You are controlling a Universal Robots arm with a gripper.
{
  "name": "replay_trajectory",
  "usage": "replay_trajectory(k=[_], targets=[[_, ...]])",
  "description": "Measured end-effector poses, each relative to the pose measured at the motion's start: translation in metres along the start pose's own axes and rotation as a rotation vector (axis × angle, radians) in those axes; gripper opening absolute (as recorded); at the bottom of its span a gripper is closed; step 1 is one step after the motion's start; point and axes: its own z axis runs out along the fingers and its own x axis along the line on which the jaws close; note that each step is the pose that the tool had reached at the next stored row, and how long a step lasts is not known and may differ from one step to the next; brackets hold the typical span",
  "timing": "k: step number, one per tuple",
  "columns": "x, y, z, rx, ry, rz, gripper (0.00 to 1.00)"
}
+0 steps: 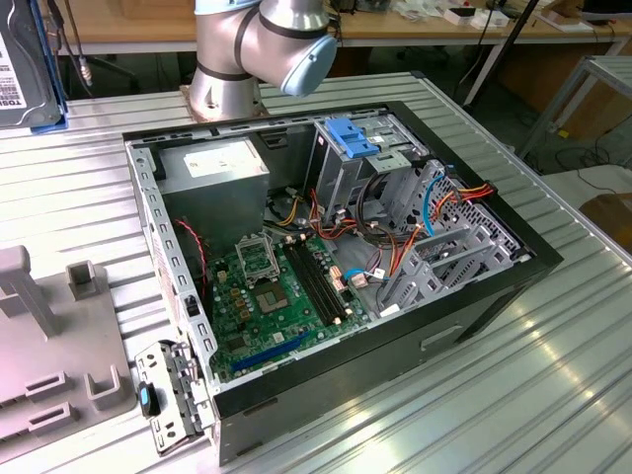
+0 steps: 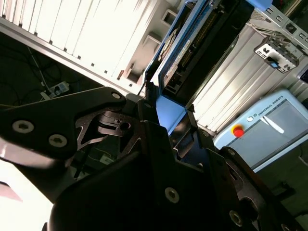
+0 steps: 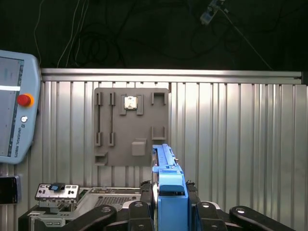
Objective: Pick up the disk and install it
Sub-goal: 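Pick up the disk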
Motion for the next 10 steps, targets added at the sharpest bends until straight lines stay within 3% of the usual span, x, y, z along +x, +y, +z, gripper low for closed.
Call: replay_trajectory(k=[10], targets=[[0.0001,-0.0144,0.0000,0.0000,0.0000,0.000,0.37]])
